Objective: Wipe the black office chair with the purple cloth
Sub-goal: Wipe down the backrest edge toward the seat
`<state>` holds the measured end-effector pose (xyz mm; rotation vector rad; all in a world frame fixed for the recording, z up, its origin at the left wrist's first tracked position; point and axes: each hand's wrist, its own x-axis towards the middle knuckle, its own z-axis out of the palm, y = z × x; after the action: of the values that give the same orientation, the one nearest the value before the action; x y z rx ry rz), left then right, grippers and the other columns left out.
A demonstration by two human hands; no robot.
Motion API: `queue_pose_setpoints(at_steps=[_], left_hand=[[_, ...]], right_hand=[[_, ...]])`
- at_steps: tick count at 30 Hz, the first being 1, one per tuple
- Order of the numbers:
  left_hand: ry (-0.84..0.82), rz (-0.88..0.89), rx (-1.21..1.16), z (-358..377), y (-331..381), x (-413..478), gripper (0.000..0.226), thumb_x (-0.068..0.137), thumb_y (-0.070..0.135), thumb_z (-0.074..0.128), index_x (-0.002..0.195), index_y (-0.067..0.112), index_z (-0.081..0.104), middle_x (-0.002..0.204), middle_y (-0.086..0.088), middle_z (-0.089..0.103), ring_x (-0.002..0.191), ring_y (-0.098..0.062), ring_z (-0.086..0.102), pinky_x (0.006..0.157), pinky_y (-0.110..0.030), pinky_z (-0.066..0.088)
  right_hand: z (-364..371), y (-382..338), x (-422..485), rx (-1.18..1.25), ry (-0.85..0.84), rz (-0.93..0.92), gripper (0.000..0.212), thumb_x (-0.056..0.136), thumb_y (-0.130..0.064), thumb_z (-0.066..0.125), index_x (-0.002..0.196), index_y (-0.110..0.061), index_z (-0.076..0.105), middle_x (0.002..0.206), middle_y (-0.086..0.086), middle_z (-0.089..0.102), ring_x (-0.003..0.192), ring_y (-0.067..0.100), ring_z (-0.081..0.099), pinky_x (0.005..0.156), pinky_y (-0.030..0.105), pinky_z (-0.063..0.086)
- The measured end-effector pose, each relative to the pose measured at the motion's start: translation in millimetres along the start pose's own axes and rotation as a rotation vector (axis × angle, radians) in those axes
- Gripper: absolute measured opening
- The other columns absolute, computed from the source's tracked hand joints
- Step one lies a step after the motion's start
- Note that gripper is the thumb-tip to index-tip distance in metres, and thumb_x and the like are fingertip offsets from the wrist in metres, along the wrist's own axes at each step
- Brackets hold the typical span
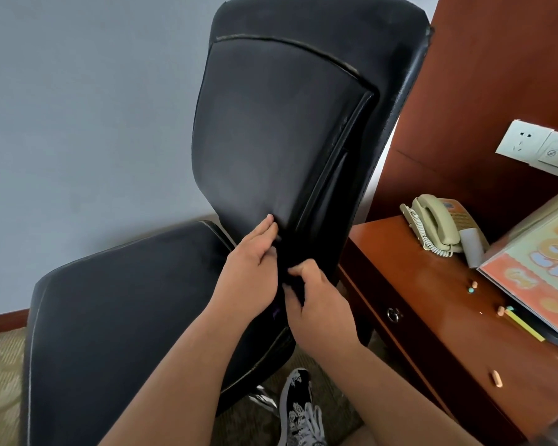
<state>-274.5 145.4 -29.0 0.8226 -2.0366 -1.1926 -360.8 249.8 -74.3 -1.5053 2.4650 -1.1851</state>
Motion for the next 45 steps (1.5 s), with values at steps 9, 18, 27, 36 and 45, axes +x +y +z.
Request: queue_pose_setpoints(at_steps=[9,18,27,36,45], left_hand=[[0.031,-0.014,-0.082,2.0,-0.9,1.3,0.043,0.104,0.012,0.049,0.146,0.021,0.05,0.152,0.02,0.041,0.14,0.007,0.033,0.122,-0.028,0.024],[0.031,-0.039,-0.105,2.5,-4.0,2.9,0.049,0.101,0.004,0.048,0.145,0.024,0.052,0.152,0.022,0.042,0.138,0.009,0.035,0.121,-0.026,0.025],[0.025,0.034,0.141,-3.1,-2.5,-1.7,0.05,0.099,0.027,0.06,0.148,0.027,0.047,0.152,0.023,0.037,0.129,0.012,0.036,0.091,0.005,0.026],[0.093,0.017,0.145,-5.7,-2.6,-2.3,0.044,0.095,0.034,0.065,0.139,0.031,0.058,0.137,0.021,0.052,0.114,0.009,0.047,0.078,0.011,0.028],[0.093,0.009,0.115,-3.2,-5.0,-2.6,0.042,0.099,0.035,0.06,0.14,0.032,0.056,0.131,0.029,0.049,0.102,0.029,0.041,0.078,0.013,0.027]], right_hand=[[-47.3,-26.1,33.3,0.02,0.358,-0.128,0.017,0.099,-0.025,0.059,0.116,-0.025,0.06,0.105,-0.013,0.061,0.087,-0.004,0.053,0.073,0.004,0.043],[-17.3,-23.1,16.4,0.028,0.23,-0.078,0.015,0.1,-0.031,0.057,0.114,-0.029,0.054,0.108,-0.013,0.06,0.079,-0.001,0.059,0.061,0.009,0.043],[-3.4,5.7,-1.0,-0.05,0.136,-0.122,0.017,0.099,-0.033,0.056,0.115,-0.033,0.054,0.108,-0.015,0.06,0.081,0.004,0.063,0.06,0.014,0.049],[-29.1,-1.8,16.0,0.271,0.451,-0.067,0.024,0.096,-0.024,0.066,0.12,-0.018,0.065,0.111,-0.009,0.068,0.105,0.003,0.063,0.091,0.022,0.052],[9.8,21.2,-7.4,0.185,0.269,0.174,0.012,0.1,-0.038,0.056,0.112,-0.038,0.053,0.098,-0.019,0.067,0.088,-0.001,0.065,0.075,0.031,0.057]])
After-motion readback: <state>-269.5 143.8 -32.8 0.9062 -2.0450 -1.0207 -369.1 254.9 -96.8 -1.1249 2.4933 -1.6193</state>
